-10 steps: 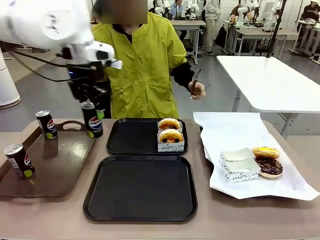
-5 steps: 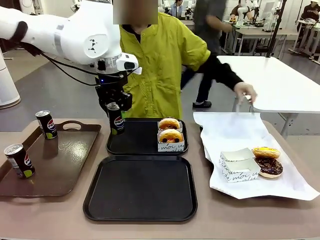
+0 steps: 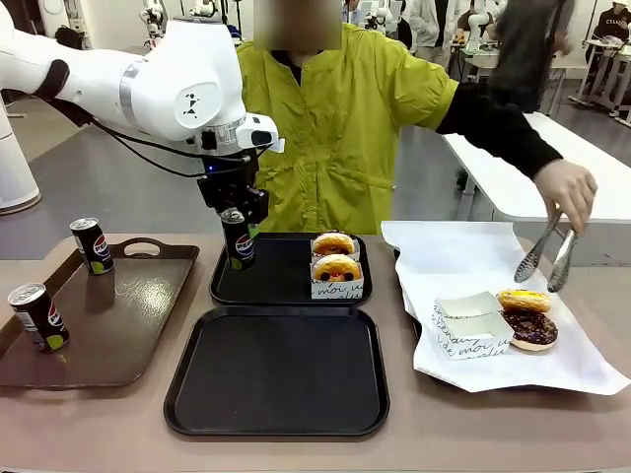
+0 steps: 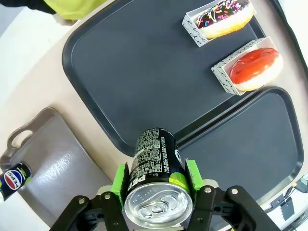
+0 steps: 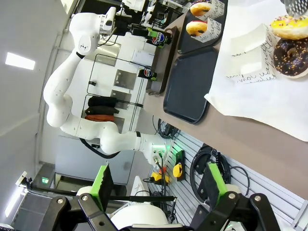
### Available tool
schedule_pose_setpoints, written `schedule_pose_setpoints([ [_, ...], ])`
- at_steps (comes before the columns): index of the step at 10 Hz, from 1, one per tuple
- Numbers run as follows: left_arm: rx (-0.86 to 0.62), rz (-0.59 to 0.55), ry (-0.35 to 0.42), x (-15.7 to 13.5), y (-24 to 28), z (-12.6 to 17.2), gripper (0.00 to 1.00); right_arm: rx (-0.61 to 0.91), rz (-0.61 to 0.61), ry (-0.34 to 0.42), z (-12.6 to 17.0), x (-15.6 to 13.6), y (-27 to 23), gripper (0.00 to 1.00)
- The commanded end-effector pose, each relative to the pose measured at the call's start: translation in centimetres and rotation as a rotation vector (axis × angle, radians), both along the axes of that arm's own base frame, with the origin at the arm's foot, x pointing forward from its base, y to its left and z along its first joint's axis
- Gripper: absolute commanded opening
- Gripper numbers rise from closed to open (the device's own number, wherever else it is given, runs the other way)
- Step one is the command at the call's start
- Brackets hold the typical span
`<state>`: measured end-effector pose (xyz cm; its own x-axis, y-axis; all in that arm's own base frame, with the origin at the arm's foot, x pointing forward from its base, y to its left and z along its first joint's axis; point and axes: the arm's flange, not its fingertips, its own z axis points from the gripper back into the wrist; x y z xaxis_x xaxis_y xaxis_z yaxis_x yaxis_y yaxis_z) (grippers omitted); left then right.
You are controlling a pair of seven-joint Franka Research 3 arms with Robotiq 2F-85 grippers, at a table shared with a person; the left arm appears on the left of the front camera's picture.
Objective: Set up donuts and drinks on trays.
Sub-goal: Pick up one Pepsi coke and place it on the Flat Tray.
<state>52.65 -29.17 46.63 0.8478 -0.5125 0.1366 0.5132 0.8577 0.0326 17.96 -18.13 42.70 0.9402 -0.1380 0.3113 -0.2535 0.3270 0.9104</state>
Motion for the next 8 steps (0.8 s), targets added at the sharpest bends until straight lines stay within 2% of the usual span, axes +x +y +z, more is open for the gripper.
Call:
schedule_pose_setpoints([
  [1,-0.001,0.001,0.001,0.1,0.0,-0.1,0.58,0.01,0.004,-0.017,0.1,-0.1,0.0,1.0],
  [6,0.021,-0.015,0.032,3.5,-0.6,-4.3,0.58,0.01,0.004,-0.017,0.1,-0.1,0.0,1.0],
  [8,0.018,-0.016,0.037,3.4,-0.7,-5.6,0.58,0.01,0.004,-0.017,0.1,-0.1,0.0,1.0],
])
